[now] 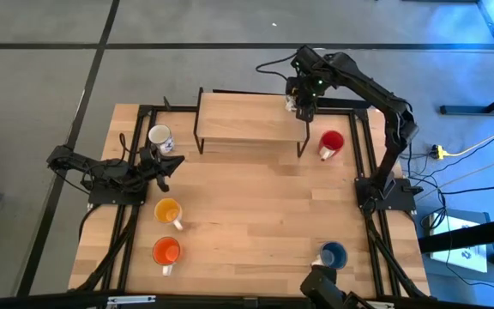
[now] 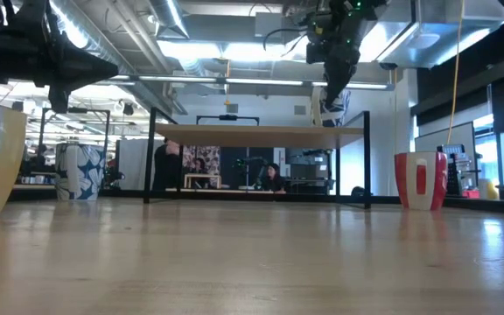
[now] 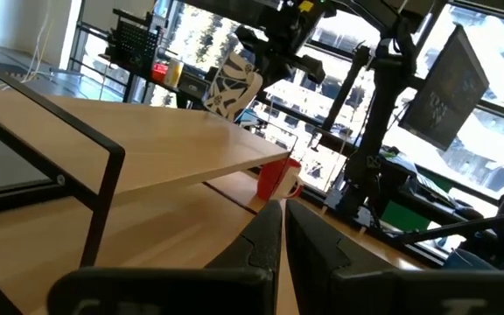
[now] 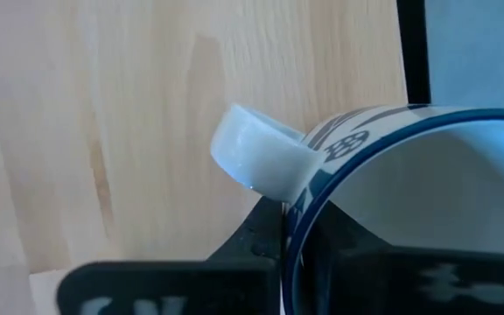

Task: Place coffee mugs
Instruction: Put the blue patterned mug on the shelf

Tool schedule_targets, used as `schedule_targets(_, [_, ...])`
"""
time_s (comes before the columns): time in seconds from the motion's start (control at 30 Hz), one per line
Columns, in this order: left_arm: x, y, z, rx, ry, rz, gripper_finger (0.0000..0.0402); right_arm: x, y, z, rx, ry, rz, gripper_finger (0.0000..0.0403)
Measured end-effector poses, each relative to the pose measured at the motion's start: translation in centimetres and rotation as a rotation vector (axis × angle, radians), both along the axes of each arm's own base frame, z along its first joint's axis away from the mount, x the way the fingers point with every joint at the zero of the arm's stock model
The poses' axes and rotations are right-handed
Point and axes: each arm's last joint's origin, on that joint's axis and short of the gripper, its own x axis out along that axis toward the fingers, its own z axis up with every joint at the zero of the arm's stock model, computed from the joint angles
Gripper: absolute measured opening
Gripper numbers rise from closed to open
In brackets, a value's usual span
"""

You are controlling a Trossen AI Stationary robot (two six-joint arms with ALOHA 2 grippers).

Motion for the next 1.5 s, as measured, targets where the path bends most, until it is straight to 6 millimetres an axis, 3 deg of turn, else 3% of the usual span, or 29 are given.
schedule_targets(0.3, [0.0,0.0,0.0,0.0,0.0,0.0,0.0014,0.0,-0.2,-0.4,0.004,0.022,-0.009,0.0014])
schedule_targets(0.63, [0.0,0.0,0.0,0.004,0.002,0.001,0.0014,-0.1,-0.2,-0.3,-0.022,0.048,-0.029,0.0112])
schedule_targets(0.8, [0.0,0.0,0.0,0.006,0.003,0.001,0.0014,-0.1,-0.4,-0.3,-0.06,0.065,-0.045,0.0141])
schedule_targets(1.3, [0.0,0.0,0.0,0.006,0.003,0.005,0.0014,0.3,0.0,-0.2,-0.113,0.096,-0.069,0.0147])
schedule_targets(1.5, [0.0,0.0,0.0,0.006,0.003,0.004,0.0014,-0.1,0.3,1.2,-0.093,0.065,-0.111,0.0151])
